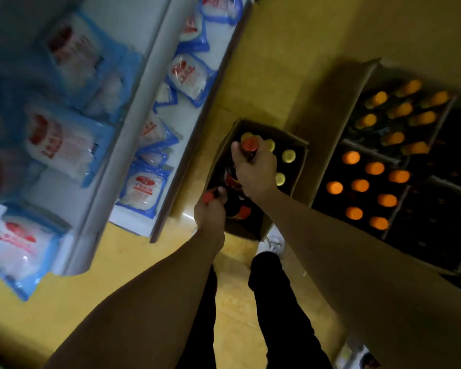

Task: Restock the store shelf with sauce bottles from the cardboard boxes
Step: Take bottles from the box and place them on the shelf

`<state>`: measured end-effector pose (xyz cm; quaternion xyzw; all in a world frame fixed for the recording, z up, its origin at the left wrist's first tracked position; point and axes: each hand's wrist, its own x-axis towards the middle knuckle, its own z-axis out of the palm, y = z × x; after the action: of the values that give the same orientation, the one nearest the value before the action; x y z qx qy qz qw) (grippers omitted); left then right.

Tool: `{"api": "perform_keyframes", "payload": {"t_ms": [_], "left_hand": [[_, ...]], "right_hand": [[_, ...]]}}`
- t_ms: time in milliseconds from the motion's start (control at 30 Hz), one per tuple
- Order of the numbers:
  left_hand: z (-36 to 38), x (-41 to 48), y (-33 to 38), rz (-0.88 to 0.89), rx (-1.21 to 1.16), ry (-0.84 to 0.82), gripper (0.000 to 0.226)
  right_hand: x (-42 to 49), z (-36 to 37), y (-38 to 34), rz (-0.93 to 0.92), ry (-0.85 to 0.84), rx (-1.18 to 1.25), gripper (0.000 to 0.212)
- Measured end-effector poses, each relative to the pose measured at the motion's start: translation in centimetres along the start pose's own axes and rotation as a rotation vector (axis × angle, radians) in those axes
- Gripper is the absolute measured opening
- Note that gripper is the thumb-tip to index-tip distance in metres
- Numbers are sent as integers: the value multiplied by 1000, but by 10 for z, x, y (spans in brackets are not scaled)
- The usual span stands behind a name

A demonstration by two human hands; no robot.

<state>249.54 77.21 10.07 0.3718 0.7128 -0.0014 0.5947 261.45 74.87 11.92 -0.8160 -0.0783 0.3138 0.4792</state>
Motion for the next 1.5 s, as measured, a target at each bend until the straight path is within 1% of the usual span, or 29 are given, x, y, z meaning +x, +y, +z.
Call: {"api": "perform_keyframes", "payload": {"t_ms": [133,167,233,267,333,433,467,600,667,833,933,967,1033,1167,1300,1367,1400,1467,1500], "left_hand": [[-10,-62,70,75,45,-60,27],[-12,-77,89,106,46,-77,35],[-14,-107,128,177,28,-103,60],[-14,-123,148,217,23,-112,60],[-12,-159,191,309,16,-137,48],[-4,-223,257,445,43,-179,51],[-1,-246,278,499,32,-214,53],[8,-351,353,662,43,-344,51],[12,-401,383,754,89,-404,46],[21,-516,432,958,218,-560,49],[22,-578,439,1034,242,-710,47],[22,-596,440,1057,252,-751,45],[22,-628,436,1099,285,-836,46],[23,-687,403,1111,368,-1044,54],[20,-740,344,1087,494,-1270,56],[14,-769,305,1061,532,-1385,45],[9,-784,282,1042,544,-1445,40],[-3,-813,234,1009,613,-1552,39],[-11,-827,208,1004,655,-1603,40]], "right_hand": [[2,-40,-78,1,145,100,24],[3,-53,-98,-11,172,117,28],[2,-81,-141,-24,213,146,39],[1,-96,-164,-29,233,163,45],[-2,-127,-208,-53,250,192,58],[-15,-181,-283,-110,247,158,74],[-23,-200,-309,-139,250,154,76],[-52,-274,-400,-207,244,178,54],[-73,-309,-439,-224,257,190,53],[-141,-382,-510,-298,351,126,43],[-186,-416,-528,-344,425,146,30],[-200,-426,-530,-357,463,162,30],[-231,-446,-530,-357,556,189,39],[-310,-475,-520,-308,736,297,35],[-405,-494,-492,-285,913,368,29],[-458,-502,-473,-274,1015,392,25],[-486,-504,-462,-271,1077,406,26],[-546,-504,-440,-263,1206,465,19],[-577,-502,-429,-252,1271,494,21]]}}
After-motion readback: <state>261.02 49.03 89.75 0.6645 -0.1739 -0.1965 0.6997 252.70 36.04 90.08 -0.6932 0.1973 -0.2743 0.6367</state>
